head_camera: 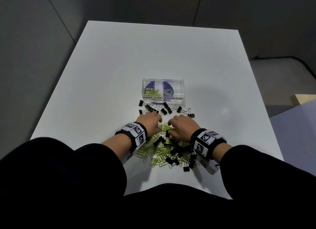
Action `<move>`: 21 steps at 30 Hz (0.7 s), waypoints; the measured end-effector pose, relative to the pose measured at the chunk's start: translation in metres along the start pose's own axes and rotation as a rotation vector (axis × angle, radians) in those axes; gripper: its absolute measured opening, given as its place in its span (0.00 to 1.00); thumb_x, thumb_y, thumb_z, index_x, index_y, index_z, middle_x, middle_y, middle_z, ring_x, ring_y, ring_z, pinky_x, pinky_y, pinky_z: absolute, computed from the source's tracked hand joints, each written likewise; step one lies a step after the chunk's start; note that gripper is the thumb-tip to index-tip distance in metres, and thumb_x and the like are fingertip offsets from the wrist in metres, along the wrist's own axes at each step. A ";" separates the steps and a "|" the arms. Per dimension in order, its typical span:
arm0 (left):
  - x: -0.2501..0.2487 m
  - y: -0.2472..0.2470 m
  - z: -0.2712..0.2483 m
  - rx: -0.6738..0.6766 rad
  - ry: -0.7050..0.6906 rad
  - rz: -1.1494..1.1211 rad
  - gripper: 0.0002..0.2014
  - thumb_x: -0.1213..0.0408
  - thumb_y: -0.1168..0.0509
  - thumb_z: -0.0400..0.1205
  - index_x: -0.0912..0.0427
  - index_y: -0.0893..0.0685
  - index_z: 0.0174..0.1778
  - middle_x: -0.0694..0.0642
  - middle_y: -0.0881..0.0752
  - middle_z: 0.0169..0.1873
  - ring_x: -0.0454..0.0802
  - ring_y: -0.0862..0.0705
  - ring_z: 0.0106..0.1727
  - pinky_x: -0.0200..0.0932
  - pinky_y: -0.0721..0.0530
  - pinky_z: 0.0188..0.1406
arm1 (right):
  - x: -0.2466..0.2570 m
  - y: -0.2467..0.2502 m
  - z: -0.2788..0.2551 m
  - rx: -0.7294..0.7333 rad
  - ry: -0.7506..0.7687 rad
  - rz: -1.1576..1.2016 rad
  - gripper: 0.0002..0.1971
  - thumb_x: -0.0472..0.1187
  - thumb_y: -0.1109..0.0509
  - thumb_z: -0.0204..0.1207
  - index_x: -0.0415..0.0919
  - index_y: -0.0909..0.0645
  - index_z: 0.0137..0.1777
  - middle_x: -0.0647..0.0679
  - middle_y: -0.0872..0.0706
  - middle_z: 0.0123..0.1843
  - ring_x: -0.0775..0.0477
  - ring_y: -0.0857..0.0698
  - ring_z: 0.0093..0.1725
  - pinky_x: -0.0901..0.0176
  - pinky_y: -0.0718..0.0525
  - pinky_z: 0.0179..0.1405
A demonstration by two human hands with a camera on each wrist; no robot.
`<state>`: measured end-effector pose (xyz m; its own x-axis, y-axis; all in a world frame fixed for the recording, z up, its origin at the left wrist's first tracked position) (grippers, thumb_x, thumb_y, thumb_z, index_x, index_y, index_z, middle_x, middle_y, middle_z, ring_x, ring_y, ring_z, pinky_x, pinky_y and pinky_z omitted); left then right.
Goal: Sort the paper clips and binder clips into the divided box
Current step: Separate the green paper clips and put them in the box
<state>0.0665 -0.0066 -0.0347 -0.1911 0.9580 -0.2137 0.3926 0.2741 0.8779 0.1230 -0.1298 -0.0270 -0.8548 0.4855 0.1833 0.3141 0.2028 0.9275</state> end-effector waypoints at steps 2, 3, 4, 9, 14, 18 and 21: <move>0.010 0.002 -0.005 0.029 0.043 -0.011 0.22 0.51 0.34 0.78 0.56 0.25 0.65 0.57 0.25 0.64 0.56 0.26 0.66 0.51 0.22 0.60 | 0.004 0.000 0.002 0.037 -0.014 -0.015 0.22 0.55 0.38 0.78 0.40 0.25 0.65 0.42 0.18 0.63 0.40 0.23 0.63 0.49 0.24 0.59; 0.015 0.002 -0.008 0.061 0.065 -0.010 0.22 0.51 0.33 0.77 0.56 0.25 0.65 0.58 0.26 0.64 0.57 0.25 0.66 0.51 0.21 0.60 | 0.007 -0.002 0.004 0.065 -0.024 -0.027 0.23 0.56 0.37 0.78 0.40 0.25 0.64 0.42 0.18 0.62 0.40 0.22 0.63 0.49 0.23 0.57; 0.018 0.002 -0.010 0.092 0.081 -0.016 0.22 0.53 0.32 0.77 0.57 0.25 0.64 0.59 0.26 0.63 0.57 0.24 0.64 0.51 0.21 0.59 | 0.009 -0.004 0.005 0.092 -0.032 -0.041 0.22 0.55 0.37 0.78 0.39 0.25 0.62 0.42 0.18 0.61 0.40 0.22 0.63 0.49 0.22 0.56; 0.020 -0.001 -0.017 0.117 0.096 -0.102 0.19 0.62 0.33 0.78 0.60 0.25 0.63 0.61 0.26 0.62 0.61 0.19 0.58 0.49 0.19 0.55 | 0.014 -0.009 0.007 0.119 -0.038 0.015 0.13 0.44 0.37 0.78 0.38 0.24 0.58 0.41 0.19 0.59 0.40 0.20 0.59 0.51 0.21 0.48; 0.019 -0.002 -0.019 0.067 0.050 -0.079 0.13 0.59 0.33 0.77 0.56 0.20 0.57 0.57 0.25 0.61 0.55 0.22 0.61 0.49 0.20 0.55 | 0.005 0.003 0.005 0.169 0.012 0.176 0.10 0.43 0.36 0.79 0.39 0.21 0.56 0.43 0.16 0.56 0.44 0.18 0.53 0.54 0.21 0.50; 0.022 0.000 -0.017 0.081 0.024 -0.150 0.09 0.60 0.34 0.79 0.58 0.17 0.53 0.56 0.23 0.59 0.55 0.21 0.60 0.45 0.23 0.56 | -0.022 0.022 0.006 0.057 -0.079 0.275 0.10 0.40 0.39 0.80 0.40 0.21 0.58 0.44 0.15 0.58 0.48 0.20 0.48 0.55 0.21 0.51; 0.022 0.000 -0.018 0.112 -0.003 -0.144 0.14 0.55 0.33 0.79 0.56 0.20 0.58 0.55 0.22 0.60 0.55 0.20 0.60 0.45 0.22 0.55 | -0.048 0.030 0.007 -0.036 -0.253 0.280 0.13 0.41 0.41 0.81 0.42 0.23 0.63 0.44 0.14 0.60 0.43 0.16 0.54 0.53 0.20 0.51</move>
<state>0.0459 0.0133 -0.0320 -0.2497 0.9085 -0.3352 0.4594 0.4159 0.7849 0.1766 -0.1414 -0.0107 -0.6073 0.7135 0.3494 0.5029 0.0048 0.8643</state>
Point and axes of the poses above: each hand's wrist, its own z-axis towards the middle knuckle, its own y-axis out of the back of the hand, x = y × z, the point moved 4 cm from there along z, towards the middle knuckle
